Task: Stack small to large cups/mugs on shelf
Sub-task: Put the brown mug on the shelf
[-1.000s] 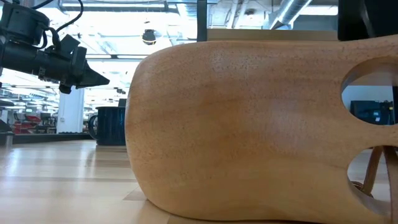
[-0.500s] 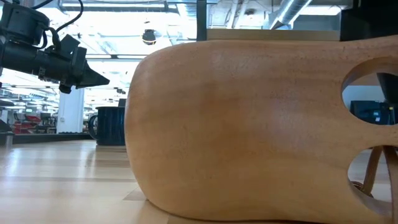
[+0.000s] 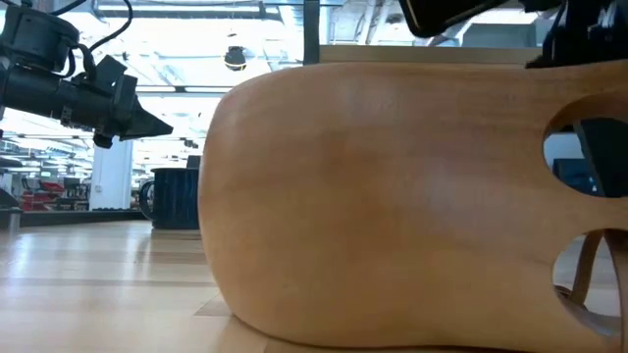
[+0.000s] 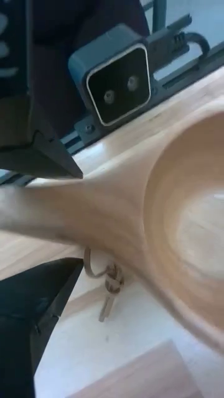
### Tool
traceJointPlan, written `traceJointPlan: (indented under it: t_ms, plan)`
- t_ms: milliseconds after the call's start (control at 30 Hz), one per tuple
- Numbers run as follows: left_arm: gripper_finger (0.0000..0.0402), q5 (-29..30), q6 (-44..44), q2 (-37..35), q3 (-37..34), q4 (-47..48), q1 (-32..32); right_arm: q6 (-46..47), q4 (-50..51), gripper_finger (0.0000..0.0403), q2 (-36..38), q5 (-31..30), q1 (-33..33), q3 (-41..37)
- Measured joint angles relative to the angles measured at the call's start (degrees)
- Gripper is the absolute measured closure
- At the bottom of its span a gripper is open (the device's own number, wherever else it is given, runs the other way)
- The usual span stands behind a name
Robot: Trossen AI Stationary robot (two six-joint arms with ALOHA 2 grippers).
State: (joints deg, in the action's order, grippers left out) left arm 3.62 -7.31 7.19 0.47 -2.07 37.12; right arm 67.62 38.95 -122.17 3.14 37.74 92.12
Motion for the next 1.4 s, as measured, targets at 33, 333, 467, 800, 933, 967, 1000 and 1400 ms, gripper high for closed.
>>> traceJointPlan:
  t_ms: [33,333,467,800,933,967,1000,1400]
  plan:
    - [0.0401,0.02,0.00,0.15,0.00,-0.02,-0.02,-0.03,0.07,0.0172,-0.01,0.00,-0.02,-0.06]
    - [0.0401,0.02,0.00,0.57,0.00,0.00,-0.02,-0.10,-0.40,0.0304,-0.07,1.53,-0.02,-0.13]
    - [0.0401,0.02,0.00,0.71,0.00,0.00,-0.02,-0.10,-0.84,0.0309,-0.07,1.57,0.00,-0.13]
    - [0.0401,0.02,0.00,0.71,0.00,0.00,-0.01,-2.38,-1.10,0.0309,-0.07,1.53,0.00,-0.13]
    - [0.0401,0.00,0.00,0.71,0.00,0.00,-0.02,-4.00,2.03,0.0309,0.14,0.76,0.00,1.52]
    - [0.0401,0.02,0.00,0.71,0.00,0.00,0.00,-4.43,3.57,0.0309,0.19,0.26,0.00,2.59]
    - [0.0401,0.00,0.00,0.71,0.00,0.00,-0.01,-4.91,5.52,0.0309,0.24,-0.08,0.00,3.90]
    - [0.0401,0.00,0.00,0.71,0.00,0.02,-0.02,-7.85,28.79,0.0309,0.38,-4.11,0.00,19.16]
